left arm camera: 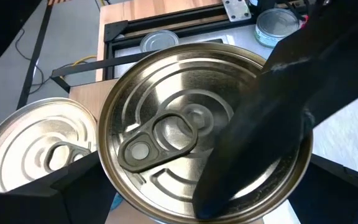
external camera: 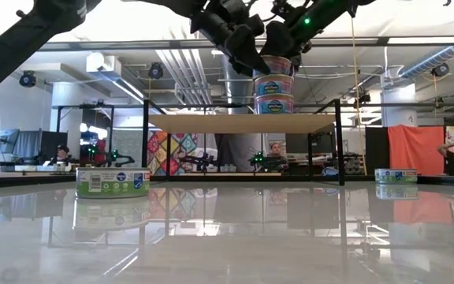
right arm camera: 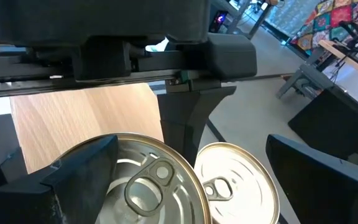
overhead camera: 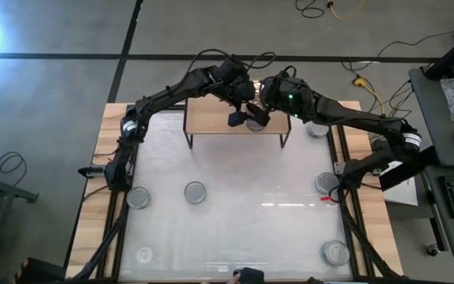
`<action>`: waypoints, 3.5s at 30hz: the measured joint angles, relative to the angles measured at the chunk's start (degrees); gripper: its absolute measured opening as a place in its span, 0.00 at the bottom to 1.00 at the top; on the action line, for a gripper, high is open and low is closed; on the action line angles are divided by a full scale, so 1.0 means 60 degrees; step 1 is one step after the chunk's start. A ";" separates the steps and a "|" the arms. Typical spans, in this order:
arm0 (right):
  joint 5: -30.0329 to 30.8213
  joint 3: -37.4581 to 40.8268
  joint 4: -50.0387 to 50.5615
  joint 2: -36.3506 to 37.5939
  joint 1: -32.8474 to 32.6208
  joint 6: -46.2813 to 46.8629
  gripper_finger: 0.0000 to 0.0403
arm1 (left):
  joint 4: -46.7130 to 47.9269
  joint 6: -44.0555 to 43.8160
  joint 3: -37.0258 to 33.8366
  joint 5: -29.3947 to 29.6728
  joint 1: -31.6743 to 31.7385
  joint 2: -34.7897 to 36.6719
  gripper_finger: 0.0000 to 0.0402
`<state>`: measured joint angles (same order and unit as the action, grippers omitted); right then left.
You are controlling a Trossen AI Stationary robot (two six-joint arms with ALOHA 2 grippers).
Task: Stack canned seafood by type on shelf
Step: Stack the blue-pink tuna can on top of the other blue-pink tuna cans on the shelf, then put the green tuna can on the shelf
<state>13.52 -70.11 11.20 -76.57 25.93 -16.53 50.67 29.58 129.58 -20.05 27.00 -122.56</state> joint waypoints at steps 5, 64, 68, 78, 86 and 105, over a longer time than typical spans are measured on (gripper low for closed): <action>-0.0006 -0.0007 0.0032 -0.0020 0.0000 0.0006 0.99 | -0.0051 0.0014 0.0000 -0.0058 -0.0016 -0.0046 0.98; -0.2225 0.0506 -0.0700 0.2178 -0.1436 0.0266 0.99 | -0.6832 -0.3374 -1.0572 0.1377 -0.1650 0.7035 0.99; -0.2488 0.0534 -0.0712 0.2320 -0.2205 0.0379 0.99 | -0.8567 -0.4567 -1.2799 0.1351 -0.1665 0.8396 0.99; -0.1039 0.0535 -0.1005 0.1857 -0.4733 0.1497 0.99 | -1.0399 -0.5519 -1.5475 0.2039 -0.3045 1.0524 0.99; 0.1775 0.0517 -0.1002 0.1448 -0.7026 0.3153 0.99 | -1.1319 -0.5884 -1.7355 0.3934 -0.5669 1.1984 0.99; 0.2642 0.0435 -0.1494 -0.2078 -0.8429 0.7534 0.99 | -1.0730 -0.8159 -1.9227 0.9503 -1.0936 1.2728 0.99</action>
<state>29.37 -67.49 2.24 -89.04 -24.64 28.67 -13.71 -19.37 14.22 36.96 -38.61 -46.20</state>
